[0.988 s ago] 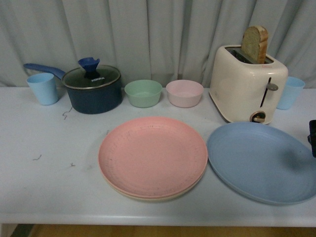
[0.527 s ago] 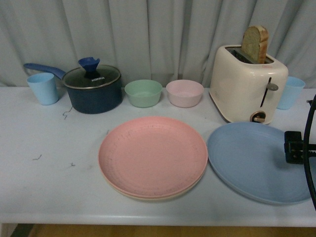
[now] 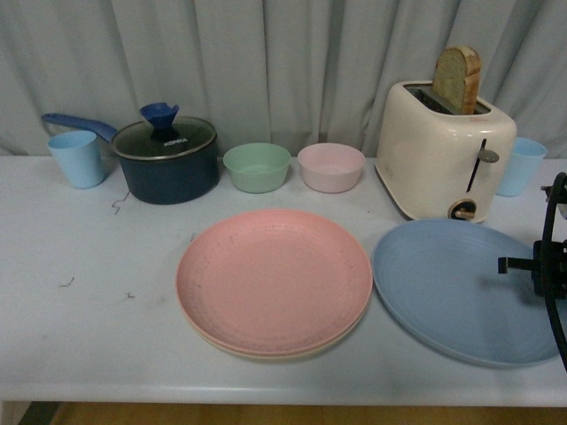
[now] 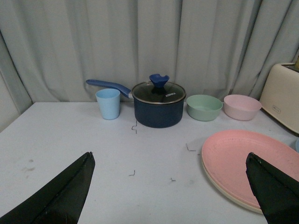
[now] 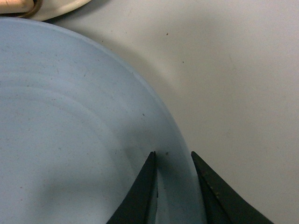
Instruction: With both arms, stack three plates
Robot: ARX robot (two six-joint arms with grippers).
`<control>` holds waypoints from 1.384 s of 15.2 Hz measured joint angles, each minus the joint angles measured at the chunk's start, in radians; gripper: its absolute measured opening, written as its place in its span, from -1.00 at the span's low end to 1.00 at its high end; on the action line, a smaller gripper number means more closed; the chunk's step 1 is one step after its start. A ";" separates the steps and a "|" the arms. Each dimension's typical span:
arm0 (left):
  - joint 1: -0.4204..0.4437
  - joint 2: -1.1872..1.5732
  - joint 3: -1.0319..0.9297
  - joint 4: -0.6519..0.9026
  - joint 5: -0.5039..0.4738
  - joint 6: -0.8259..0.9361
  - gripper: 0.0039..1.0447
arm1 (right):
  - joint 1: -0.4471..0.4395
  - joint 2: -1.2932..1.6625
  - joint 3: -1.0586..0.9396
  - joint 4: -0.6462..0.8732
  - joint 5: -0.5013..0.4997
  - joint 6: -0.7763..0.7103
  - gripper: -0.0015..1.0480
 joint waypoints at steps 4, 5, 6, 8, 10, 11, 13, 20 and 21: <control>0.000 0.000 0.000 0.000 0.000 0.000 0.88 | -0.025 -0.084 -0.076 0.022 -0.074 0.027 -0.93; 0.000 0.000 0.000 0.000 0.000 0.000 0.88 | -0.031 -0.119 -0.106 0.029 -0.084 0.031 -0.93; 0.000 0.000 0.000 0.000 0.000 0.000 0.88 | -0.043 -0.173 -0.151 0.031 -0.089 0.034 -0.94; 0.000 0.000 0.000 0.000 0.000 0.000 0.88 | -0.093 -0.299 -0.230 -0.010 -0.104 0.034 -0.94; 0.000 0.000 0.000 0.000 0.000 0.000 0.88 | -0.105 -0.415 -0.274 -0.060 -0.130 0.034 -0.94; 0.000 0.000 0.000 0.000 0.000 0.000 0.88 | -0.077 -0.467 -0.276 -0.073 -0.163 0.049 -0.94; 0.000 0.000 0.000 0.000 0.000 0.000 0.88 | 0.044 -0.509 -0.272 -0.044 -0.208 0.129 -0.94; 0.000 0.000 0.000 0.000 0.000 0.000 0.88 | 0.362 -0.255 -0.071 0.025 -0.128 0.353 -0.94; 0.000 0.000 0.000 0.000 0.000 0.000 0.88 | 0.384 -0.231 -0.045 0.020 -0.114 0.361 -0.94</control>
